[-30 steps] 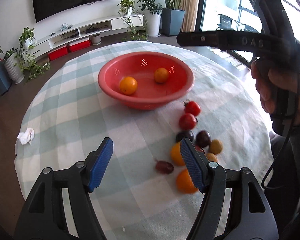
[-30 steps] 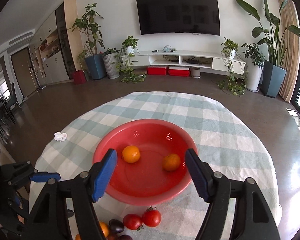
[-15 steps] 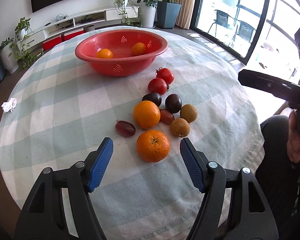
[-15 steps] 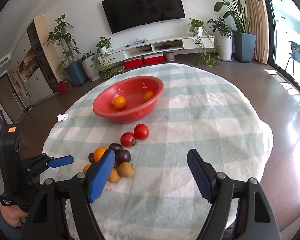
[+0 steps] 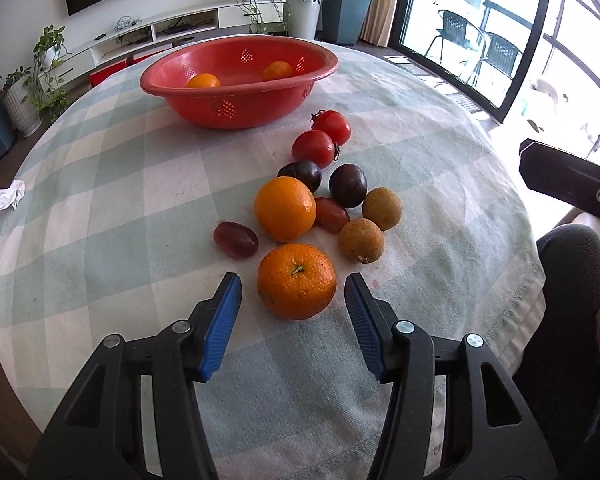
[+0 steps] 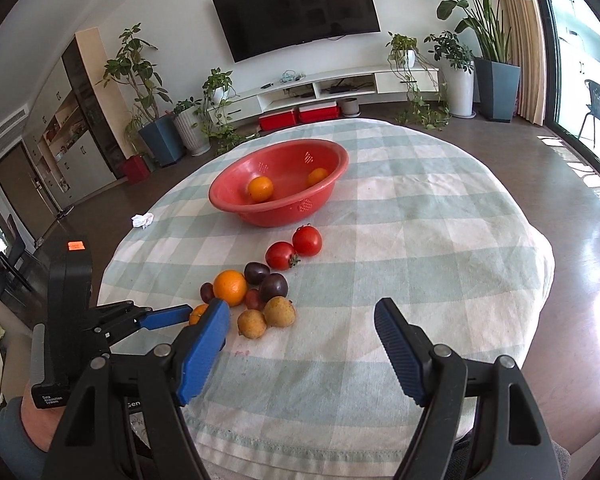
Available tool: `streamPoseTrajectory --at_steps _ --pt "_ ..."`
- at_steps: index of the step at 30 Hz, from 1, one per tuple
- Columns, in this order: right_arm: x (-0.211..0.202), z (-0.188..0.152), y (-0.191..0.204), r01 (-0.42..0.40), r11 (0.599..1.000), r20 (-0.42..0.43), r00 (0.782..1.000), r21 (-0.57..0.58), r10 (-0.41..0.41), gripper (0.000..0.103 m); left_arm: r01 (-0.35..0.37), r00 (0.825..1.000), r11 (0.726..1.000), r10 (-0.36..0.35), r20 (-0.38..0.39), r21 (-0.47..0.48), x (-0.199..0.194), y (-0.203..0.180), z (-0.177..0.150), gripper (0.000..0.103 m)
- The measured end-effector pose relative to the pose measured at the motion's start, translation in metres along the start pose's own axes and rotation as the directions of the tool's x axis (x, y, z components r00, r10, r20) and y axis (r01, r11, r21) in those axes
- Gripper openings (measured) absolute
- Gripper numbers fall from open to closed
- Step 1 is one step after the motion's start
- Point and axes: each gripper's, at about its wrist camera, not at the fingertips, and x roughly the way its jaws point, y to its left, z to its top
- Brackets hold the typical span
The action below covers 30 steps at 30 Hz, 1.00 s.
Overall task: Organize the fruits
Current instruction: 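Close the left tool on an orange while the right tool grasps a brown round fruit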
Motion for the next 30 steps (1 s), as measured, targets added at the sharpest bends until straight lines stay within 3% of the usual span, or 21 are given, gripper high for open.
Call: streamPoseTrajectory --at_steps 8,16,26,30 --pt "-0.001 -0.002 -0.002 0.002 1.0 -0.004 1.0 0.005 -0.002 0.078 -0.004 1.0 1.0 0.004 0.003 -0.007 0.006 0.0 0.0 0.051" --pt "0.002 -0.006 0.0 -0.002 1.0 -0.017 1.0 -0.003 0.002 0.078 0.006 1.0 1.0 -0.006 0.008 -0.007 0.009 0.001 0.001 0.038" --pt "0.01 -0.008 0.005 0.005 1.0 -0.047 0.999 -0.01 -0.006 0.077 0.017 0.999 1.0 -0.016 0.033 -0.021 0.002 0.005 -0.004 0.037" --pt "0.021 -0.008 0.007 0.009 1.0 -0.081 0.997 -0.01 -0.009 0.072 0.027 0.998 0.999 -0.025 0.056 -0.041 -0.009 0.012 -0.01 0.037"
